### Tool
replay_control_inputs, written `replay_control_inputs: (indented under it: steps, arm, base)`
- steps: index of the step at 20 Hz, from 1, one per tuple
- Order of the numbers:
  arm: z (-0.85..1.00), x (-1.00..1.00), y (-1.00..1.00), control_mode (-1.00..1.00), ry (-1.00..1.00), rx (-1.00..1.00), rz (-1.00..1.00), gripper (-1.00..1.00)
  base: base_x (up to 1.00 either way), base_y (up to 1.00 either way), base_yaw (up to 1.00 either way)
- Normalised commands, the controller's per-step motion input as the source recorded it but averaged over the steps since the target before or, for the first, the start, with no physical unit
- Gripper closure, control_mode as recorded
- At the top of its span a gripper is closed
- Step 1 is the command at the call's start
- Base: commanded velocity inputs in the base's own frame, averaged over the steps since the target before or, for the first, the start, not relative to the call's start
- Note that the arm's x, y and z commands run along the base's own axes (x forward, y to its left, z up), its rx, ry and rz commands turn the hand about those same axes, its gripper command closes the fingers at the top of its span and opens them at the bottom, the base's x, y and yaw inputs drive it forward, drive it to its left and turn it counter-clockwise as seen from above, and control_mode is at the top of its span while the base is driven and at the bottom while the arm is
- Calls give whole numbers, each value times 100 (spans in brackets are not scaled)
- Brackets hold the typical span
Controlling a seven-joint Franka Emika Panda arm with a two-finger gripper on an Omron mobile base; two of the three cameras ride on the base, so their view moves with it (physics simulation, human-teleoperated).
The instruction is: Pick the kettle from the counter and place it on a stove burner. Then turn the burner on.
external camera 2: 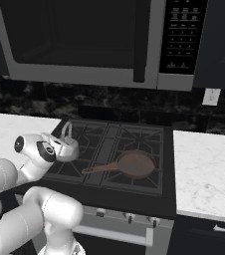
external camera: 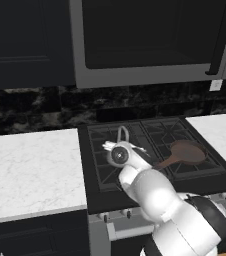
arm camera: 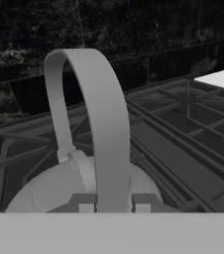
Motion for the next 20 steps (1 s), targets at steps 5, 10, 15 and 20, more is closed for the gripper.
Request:
replay_control_inputs:
  steps: [5, 10, 15, 20]
  arm:
    - [-54, 0, 0, -100, 0, -1, -2, 100]
    - [-51, 0, -11, -100, 0, 0, -3, -100]
    - [-35, -3, -30, -100, 1, 0, -4, -100]
    - [-20, -25, -43, -100, 0, 0, -5, -100]
  base:
    - [0, 0, 0]
    - [0, 0, 0]
    - [0, 0, 0]
    - [0, 0, 0]
